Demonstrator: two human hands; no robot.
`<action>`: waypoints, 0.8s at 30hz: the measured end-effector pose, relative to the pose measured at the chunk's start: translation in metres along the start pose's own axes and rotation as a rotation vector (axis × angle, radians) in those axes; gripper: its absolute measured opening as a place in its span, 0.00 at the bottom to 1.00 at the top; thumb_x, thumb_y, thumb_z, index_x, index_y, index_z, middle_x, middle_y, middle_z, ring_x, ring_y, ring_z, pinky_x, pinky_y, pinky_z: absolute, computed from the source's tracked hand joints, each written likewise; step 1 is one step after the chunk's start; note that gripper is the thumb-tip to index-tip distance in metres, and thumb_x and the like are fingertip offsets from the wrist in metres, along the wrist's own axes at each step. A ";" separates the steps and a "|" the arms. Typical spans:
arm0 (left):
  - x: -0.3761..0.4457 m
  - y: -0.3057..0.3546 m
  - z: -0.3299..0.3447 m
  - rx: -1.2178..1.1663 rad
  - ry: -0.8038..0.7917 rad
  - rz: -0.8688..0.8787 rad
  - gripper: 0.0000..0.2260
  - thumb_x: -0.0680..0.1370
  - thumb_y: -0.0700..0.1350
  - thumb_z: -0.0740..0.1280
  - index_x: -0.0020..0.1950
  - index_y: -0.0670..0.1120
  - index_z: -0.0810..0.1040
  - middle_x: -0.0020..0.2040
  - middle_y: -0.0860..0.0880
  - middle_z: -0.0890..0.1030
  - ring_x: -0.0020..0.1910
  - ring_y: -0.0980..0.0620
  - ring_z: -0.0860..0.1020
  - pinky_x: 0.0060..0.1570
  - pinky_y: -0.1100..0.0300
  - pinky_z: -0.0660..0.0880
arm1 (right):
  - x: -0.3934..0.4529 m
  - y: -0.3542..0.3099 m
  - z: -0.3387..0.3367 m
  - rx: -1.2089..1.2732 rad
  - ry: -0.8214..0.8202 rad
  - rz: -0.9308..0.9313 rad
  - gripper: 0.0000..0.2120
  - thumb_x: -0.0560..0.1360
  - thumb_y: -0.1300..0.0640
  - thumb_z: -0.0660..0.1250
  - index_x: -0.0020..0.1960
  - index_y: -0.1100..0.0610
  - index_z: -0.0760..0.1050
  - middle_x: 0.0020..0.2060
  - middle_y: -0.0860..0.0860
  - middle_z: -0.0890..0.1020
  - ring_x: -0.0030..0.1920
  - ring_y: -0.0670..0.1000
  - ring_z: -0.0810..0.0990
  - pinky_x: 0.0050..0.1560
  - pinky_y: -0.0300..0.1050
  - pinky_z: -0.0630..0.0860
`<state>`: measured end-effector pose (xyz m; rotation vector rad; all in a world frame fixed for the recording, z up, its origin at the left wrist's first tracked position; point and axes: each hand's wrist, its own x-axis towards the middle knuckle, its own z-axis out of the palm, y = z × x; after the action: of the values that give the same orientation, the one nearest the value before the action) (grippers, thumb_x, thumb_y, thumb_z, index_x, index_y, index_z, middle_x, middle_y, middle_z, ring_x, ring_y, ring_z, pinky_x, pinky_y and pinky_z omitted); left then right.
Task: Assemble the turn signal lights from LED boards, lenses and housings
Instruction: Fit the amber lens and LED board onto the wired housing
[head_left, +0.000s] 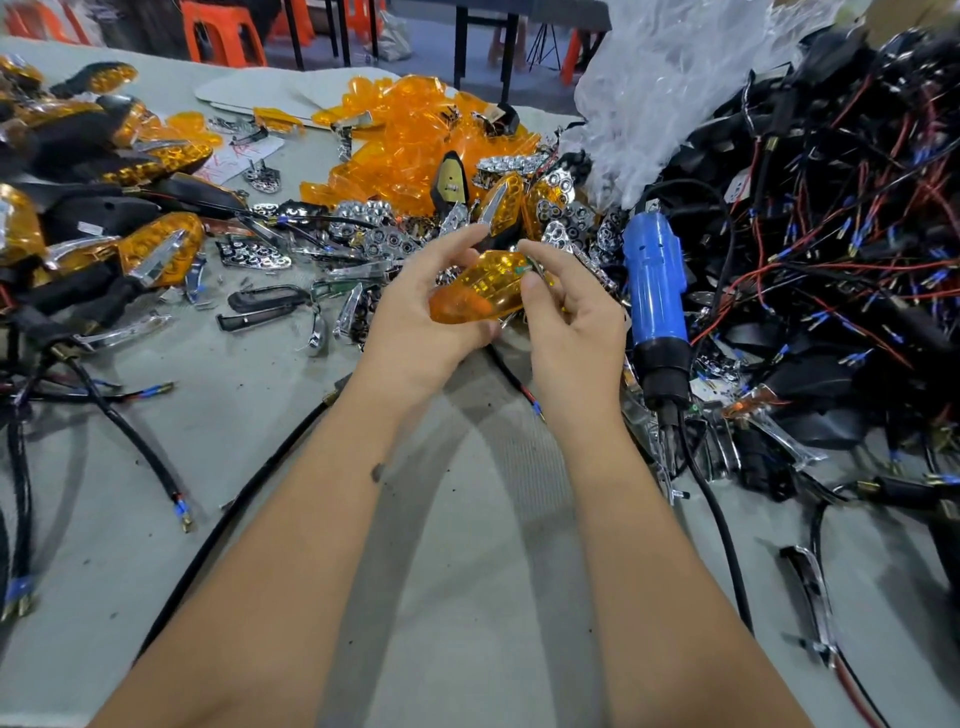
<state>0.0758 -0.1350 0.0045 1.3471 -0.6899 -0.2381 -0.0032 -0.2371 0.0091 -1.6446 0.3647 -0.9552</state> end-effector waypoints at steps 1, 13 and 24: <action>0.000 0.001 -0.001 -0.086 -0.017 -0.008 0.33 0.65 0.30 0.72 0.61 0.61 0.78 0.57 0.55 0.78 0.51 0.55 0.80 0.53 0.60 0.77 | 0.000 -0.001 0.000 0.040 0.004 0.018 0.13 0.80 0.63 0.64 0.58 0.50 0.81 0.44 0.45 0.83 0.45 0.41 0.80 0.49 0.34 0.75; 0.000 0.001 0.002 -0.520 -0.141 -0.142 0.20 0.74 0.27 0.63 0.62 0.44 0.77 0.50 0.48 0.83 0.49 0.53 0.80 0.50 0.62 0.77 | -0.002 -0.003 0.000 0.116 -0.063 0.017 0.12 0.83 0.59 0.60 0.56 0.53 0.82 0.40 0.41 0.80 0.36 0.37 0.76 0.39 0.30 0.70; 0.001 -0.003 0.004 -0.291 0.022 -0.192 0.15 0.77 0.28 0.64 0.48 0.46 0.85 0.45 0.48 0.86 0.45 0.54 0.83 0.47 0.63 0.78 | 0.003 -0.007 -0.005 0.242 -0.110 0.159 0.10 0.78 0.67 0.67 0.50 0.53 0.82 0.43 0.50 0.84 0.43 0.41 0.80 0.46 0.36 0.76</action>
<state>0.0747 -0.1398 0.0026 1.1339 -0.4858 -0.4597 -0.0069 -0.2402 0.0170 -1.4187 0.2880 -0.7554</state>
